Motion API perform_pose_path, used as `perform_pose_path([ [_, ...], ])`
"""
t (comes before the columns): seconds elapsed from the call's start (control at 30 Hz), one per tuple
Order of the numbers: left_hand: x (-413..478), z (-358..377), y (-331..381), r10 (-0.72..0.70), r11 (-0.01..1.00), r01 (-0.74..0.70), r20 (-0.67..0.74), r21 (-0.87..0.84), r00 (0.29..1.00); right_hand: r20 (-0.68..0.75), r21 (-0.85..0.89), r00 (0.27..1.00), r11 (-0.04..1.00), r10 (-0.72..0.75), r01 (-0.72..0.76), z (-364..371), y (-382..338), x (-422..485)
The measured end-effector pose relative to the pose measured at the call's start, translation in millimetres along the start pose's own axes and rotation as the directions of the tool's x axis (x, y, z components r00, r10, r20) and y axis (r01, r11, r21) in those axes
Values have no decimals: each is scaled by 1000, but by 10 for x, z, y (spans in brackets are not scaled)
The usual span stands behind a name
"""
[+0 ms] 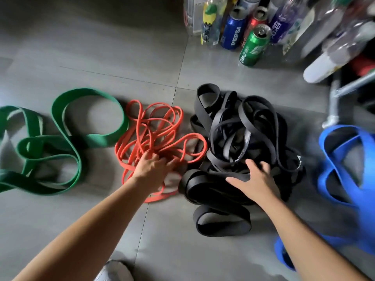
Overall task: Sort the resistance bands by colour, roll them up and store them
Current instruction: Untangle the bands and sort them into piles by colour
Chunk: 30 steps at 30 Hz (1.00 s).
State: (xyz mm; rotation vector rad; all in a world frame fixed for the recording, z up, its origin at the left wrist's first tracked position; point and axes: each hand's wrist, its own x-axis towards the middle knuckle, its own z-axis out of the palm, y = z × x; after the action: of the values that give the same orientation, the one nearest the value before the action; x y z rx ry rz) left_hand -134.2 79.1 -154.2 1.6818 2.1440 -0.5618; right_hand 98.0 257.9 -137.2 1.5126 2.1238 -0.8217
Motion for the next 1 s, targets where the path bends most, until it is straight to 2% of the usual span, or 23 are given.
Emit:
perform_pose_path([
  [0.13,-322,18,-315,-86,996,86,2,-22,996,77,-116,996,992,51,-42,-214,-59,45],
  [0.2,-474,110,-374,-59,998,58,-52,-21,997,122,-91,991,995,52,-41,-247,-112,-8],
  [0.3,-680,86,-246,24,998,-32,-182,-45,983,73,-62,997,998,23,-18,-254,-147,-238],
  [0.4,-832,-175,-70,33,995,-41,-87,-88,996,11,-154,1000,988,12,-10,-265,-132,-513],
  [0.47,-881,-319,47,3,989,-4,-9,-146,1000,-52,-220,996,973,-79,66,-210,-123,-636],
  [0.53,-908,-423,150,-50,963,70,80,-261,996,-68,-143,976,970,-209,198,-95,-200,-754],
  [0.6,-914,-465,242,-72,921,84,47,-381,996,-2,46,950,949,-312,312,84,-362,-872],
  [0.63,-943,-505,275,-68,900,77,37,-428,997,52,84,940,940,-336,331,161,-455,-906],
  [0.7,-1008,-599,309,-42,882,58,45,-469,998,126,19,943,952,-307,307,241,-634,-931],
  [0.77,-1109,-678,283,-5,887,36,67,-460,998,78,-136,967,959,-241,250,191,-741,-966],
  [0.83,-1237,-783,212,35,899,30,138,-436,990,55,-218,971,946,-232,238,61,-748,-1067],
  [0.9,-1393,-961,132,74,905,12,186,-425,980,54,-195,970,950,-236,242,-47,-670,-1207],
  [1.0,-1623,-1347,77,136,934,-73,159,-349,978,117,-126,982,978,-150,165,-148,-474,-1417],
])
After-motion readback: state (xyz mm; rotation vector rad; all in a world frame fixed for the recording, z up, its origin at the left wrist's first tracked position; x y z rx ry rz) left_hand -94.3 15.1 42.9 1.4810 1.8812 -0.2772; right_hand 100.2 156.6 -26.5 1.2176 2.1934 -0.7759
